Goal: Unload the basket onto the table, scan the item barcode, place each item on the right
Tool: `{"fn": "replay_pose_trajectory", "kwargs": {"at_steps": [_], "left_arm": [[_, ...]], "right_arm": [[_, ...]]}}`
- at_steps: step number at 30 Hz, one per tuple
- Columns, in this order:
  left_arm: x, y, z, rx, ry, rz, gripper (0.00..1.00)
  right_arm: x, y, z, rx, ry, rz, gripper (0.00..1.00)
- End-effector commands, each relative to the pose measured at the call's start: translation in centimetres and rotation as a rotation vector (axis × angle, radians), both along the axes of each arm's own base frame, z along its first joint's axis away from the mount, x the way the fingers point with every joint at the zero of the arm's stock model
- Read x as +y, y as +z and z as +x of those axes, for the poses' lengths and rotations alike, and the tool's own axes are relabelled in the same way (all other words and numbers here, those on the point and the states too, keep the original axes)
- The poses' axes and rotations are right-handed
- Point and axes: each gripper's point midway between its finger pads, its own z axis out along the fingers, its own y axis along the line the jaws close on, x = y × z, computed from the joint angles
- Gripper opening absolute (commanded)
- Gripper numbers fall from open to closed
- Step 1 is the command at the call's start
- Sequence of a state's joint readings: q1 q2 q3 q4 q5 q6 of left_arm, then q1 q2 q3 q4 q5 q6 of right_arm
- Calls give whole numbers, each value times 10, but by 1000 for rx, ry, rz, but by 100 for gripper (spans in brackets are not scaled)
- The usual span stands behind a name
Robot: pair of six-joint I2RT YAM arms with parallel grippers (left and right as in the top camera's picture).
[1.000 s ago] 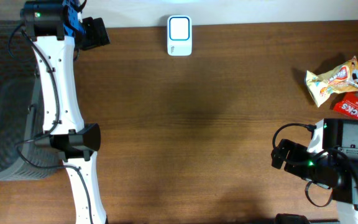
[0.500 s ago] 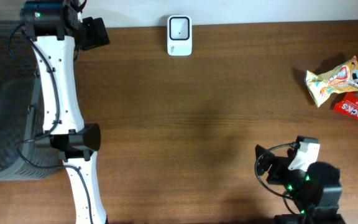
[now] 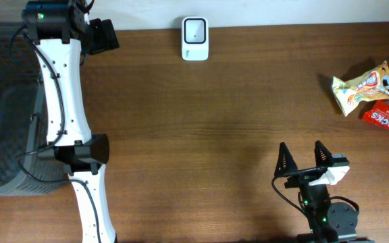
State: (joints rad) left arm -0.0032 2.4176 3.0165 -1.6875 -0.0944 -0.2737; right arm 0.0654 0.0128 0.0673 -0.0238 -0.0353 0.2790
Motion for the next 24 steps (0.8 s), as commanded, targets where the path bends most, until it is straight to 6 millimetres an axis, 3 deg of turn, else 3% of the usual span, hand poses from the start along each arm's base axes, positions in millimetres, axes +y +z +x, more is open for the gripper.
{"fn": "replay_pose_trajectory", "kwargs": {"at_steps": [1, 4, 9, 14, 24], "left_arm": [[4, 9, -2, -23, 13, 4, 99], [4, 9, -2, -23, 13, 4, 99], [4, 9, -2, -23, 13, 4, 99], [4, 9, -2, -23, 13, 4, 99], [4, 9, -2, -23, 13, 4, 99]], "right_arm": [[-3, -12, 4, -15, -25, -12, 99], [-13, -39, 4, 96, -79, -21, 98], [-12, -48, 5, 131, -71, -58, 98], [-11, -46, 4, 106, -56, -322, 99], [-10, -42, 4, 86, -56, -332, 98]]}}
